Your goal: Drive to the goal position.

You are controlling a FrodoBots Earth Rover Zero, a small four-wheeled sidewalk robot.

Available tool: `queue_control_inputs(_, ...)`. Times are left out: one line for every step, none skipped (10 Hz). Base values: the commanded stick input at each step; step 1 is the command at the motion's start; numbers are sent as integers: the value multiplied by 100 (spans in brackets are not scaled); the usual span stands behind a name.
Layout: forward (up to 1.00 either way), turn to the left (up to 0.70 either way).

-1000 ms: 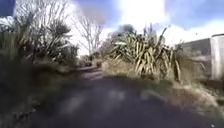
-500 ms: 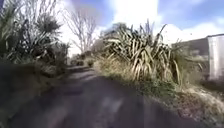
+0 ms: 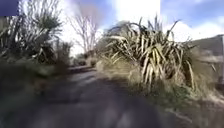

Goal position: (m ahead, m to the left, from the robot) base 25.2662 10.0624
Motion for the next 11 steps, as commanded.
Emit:
queue_control_inputs(85, 0)
queue_control_inputs(85, 0)
queue_control_inputs(85, 34)
queue_control_inputs(85, 34)
queue_control_inputs(85, 0)
queue_control_inputs(85, 0)
queue_control_inputs(85, 0)
queue_control_inputs(85, 0)
queue_control_inputs(85, 0)
queue_control_inputs(85, 0)
queue_control_inputs(85, 0)
